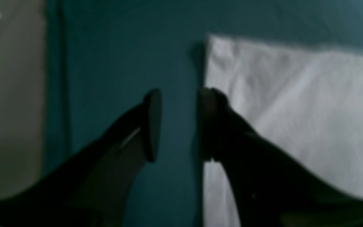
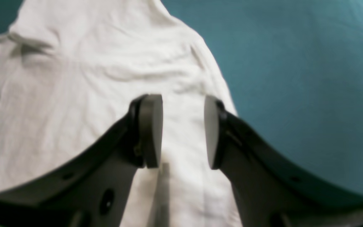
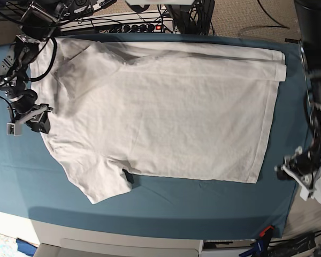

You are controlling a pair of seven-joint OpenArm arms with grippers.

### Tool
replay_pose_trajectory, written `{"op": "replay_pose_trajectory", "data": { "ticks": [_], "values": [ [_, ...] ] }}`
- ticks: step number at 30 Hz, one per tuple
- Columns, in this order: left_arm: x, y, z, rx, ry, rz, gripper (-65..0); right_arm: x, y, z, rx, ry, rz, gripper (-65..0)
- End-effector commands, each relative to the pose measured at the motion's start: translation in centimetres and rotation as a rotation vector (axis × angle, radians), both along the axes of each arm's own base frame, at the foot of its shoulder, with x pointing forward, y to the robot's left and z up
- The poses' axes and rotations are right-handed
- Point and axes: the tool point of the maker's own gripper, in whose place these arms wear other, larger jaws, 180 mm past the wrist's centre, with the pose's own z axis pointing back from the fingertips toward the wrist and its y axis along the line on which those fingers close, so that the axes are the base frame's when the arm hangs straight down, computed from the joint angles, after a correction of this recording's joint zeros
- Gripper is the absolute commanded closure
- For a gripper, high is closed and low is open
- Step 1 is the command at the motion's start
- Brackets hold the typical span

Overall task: Fold the T-shirt properly
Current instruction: 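Grasp the sleeve with the right gripper and the hem corner with the left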

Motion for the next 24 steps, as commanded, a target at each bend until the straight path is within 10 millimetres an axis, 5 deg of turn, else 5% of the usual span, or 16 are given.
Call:
{"op": "replay_pose_trajectory", "data": {
  "ticks": [1,9,20,24],
  "values": [
    [1.6,1.1,2.1,-0.032,-0.042,0.028,-20.4,1.3,-0.2,2.5,-0.005,-0.09,0.003,-22.4],
    [3.4,1.4,0.0,-0.296,0.036,0.164,-20.4,2.6,0.8,2.9,-0.004,-0.123,0.001,-22.3],
    [3.2,-3.8,-3.2,-0.286,0.106,0.094,-20.4,2.7,0.8,2.9,-0.004,-0.119,0.002,-22.3],
    [2.7,-4.2,-4.4,-0.258,0.123,0.09,-20.4,2.7,0.8,2.8,-0.004,-0.118,0.002,-22.3]
  ]
}}
